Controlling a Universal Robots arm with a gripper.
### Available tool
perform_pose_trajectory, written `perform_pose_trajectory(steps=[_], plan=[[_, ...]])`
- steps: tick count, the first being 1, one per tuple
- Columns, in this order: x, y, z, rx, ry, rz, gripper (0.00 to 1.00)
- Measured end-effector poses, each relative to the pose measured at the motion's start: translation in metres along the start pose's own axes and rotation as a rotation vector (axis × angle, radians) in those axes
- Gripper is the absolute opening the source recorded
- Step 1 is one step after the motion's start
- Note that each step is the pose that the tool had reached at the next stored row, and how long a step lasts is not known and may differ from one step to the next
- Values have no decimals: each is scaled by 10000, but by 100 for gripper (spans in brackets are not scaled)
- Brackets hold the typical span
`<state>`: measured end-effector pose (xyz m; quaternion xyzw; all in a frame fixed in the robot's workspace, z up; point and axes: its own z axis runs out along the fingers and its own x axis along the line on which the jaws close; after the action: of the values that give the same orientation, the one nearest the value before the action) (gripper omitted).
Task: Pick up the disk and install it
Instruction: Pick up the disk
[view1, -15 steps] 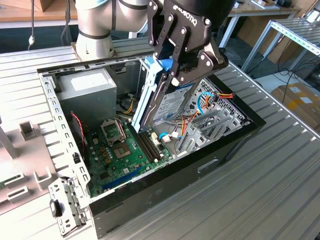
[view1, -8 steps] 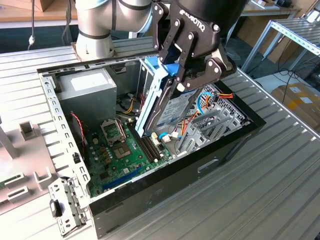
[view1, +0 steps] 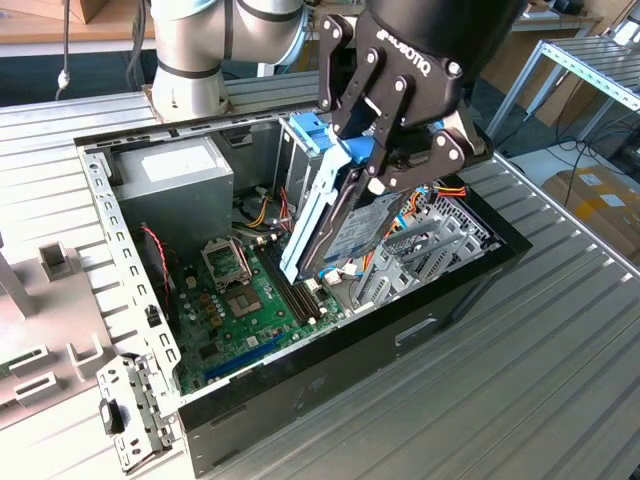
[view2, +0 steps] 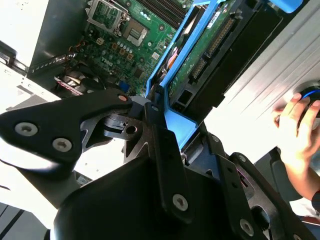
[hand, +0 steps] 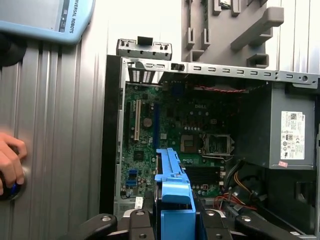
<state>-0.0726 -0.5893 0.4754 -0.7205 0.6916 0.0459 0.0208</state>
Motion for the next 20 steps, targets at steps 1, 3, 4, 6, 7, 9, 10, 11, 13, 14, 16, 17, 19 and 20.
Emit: perform_pose_trajectory(steps=[1, 3, 4, 6, 7, 9, 10, 11, 13, 14, 16, 17, 19, 20], plan=[[12, -5, -1, 0, 0, 0, 37], [58, -43, -7, -1, 1, 0, 37], [80, -61, -9, -2, 1, 0, 37], [113, -90, -13, -3, 1, 0, 37], [124, -99, -14, -3, 0, 0, 37], [143, -115, -16, -2, 0, 0, 37], [154, -126, -19, -4, 3, 0, 37], [161, -133, -19, -3, 2, 0, 37], [173, -156, -21, -3, 2, 0, 37], [177, -167, -22, -3, 2, 0, 37], [186, -197, -23, -3, 1, 0, 37], [191, -213, -24, -3, 1, 0, 37], [202, -253, -27, -3, 1, 0, 37], [205, -264, -28, -4, 2, 0, 37]])
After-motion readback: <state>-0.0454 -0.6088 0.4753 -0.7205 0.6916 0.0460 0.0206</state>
